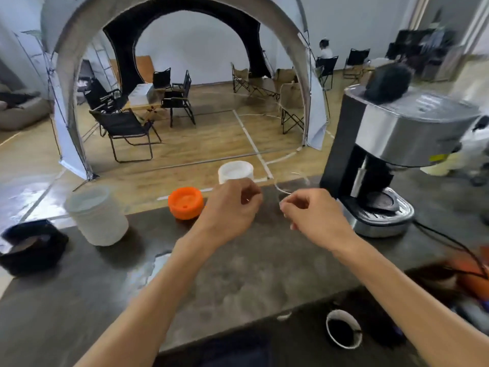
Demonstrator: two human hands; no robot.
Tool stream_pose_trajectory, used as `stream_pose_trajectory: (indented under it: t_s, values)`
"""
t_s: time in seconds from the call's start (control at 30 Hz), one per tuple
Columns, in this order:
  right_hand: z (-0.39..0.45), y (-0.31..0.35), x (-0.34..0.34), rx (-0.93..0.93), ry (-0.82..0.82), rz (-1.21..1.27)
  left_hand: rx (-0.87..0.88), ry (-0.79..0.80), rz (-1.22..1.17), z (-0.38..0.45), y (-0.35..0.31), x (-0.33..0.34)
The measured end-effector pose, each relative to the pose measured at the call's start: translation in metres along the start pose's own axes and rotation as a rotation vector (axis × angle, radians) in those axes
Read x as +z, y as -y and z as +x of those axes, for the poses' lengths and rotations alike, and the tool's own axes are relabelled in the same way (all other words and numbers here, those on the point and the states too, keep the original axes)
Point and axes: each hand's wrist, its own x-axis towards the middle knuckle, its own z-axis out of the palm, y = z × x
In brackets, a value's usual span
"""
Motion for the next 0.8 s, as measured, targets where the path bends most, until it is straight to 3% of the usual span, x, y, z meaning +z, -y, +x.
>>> stream_pose_trajectory:
  t_s: [0.2, 0.4, 0.53, 0.8]
  values:
    - [-0.016, -0.091, -0.082, 0.095, -0.018, -0.104, 0.004, 0.152, 0.052, 0.006, -0.047, 0.117]
    - [0.005, -0.153, -0.139, 0.165, -0.140, -0.212, 0.007, 0.266, 0.063, 0.025, -0.090, 0.197]
    - [0.034, -0.177, -0.165, 0.184, -0.222, -0.317, 0.099, 0.305, 0.238, 0.050, -0.105, 0.238]
    - [0.084, -0.186, -0.179, 0.202, -0.083, -0.338, 0.093, 0.340, 0.412, 0.077, -0.108, 0.267]
